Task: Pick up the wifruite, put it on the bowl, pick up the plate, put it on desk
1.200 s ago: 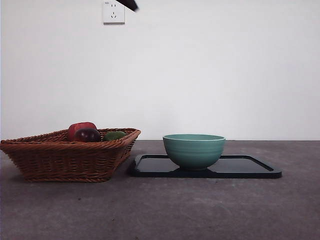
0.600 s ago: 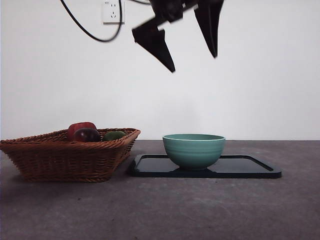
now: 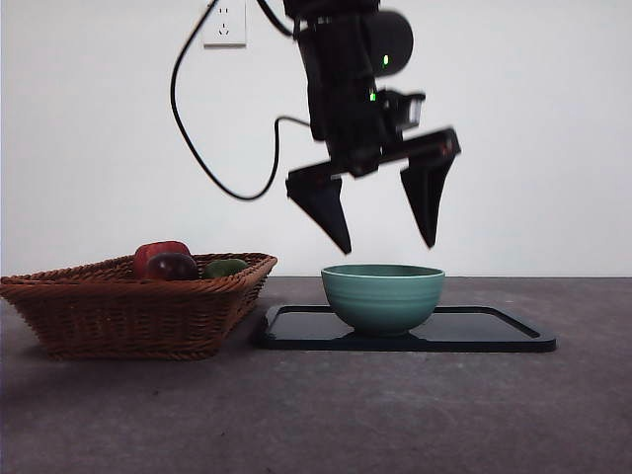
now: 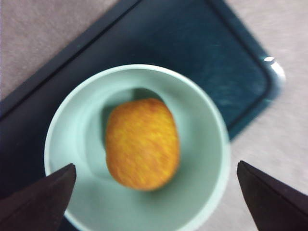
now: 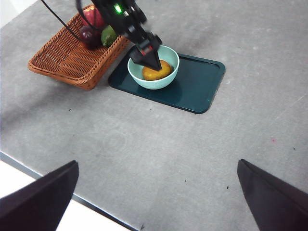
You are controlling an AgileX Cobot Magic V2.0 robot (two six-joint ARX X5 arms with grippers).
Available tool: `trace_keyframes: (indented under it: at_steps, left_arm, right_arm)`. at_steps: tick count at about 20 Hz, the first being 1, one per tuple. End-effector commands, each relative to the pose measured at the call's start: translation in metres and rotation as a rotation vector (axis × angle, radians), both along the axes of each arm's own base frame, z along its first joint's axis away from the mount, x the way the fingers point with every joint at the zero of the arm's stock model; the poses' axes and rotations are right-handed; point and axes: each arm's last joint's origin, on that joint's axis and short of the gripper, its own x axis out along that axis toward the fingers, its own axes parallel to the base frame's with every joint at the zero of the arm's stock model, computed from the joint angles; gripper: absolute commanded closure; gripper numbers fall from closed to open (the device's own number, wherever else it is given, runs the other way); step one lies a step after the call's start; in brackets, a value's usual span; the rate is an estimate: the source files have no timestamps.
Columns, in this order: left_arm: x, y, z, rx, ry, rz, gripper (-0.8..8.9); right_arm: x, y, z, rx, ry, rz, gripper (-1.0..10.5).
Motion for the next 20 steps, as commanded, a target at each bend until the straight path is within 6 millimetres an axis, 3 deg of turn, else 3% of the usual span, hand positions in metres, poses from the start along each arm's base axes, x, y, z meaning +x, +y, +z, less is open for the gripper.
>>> trace_keyframes:
  at_steps: [1, 12, 20]
  left_arm:
    - [0.008, -0.008, -0.013, 0.007, -0.032, -0.014, 2.73]
    - [0.017, -0.008, -0.019, -0.015, -0.058, -0.001, 2.74]
    - [0.021, -0.014, -0.05, 0.045, -0.028, 0.004, 3.04]
  right_arm:
    - [-0.004, -0.002, -0.001, -0.01, 0.044, 0.001, 3.8]
    - [-0.004, -0.001, -0.001, 0.007, 0.053, 0.016, 3.8]
    - [-0.004, -0.001, -0.001, 0.007, 0.052, 0.016, 3.8]
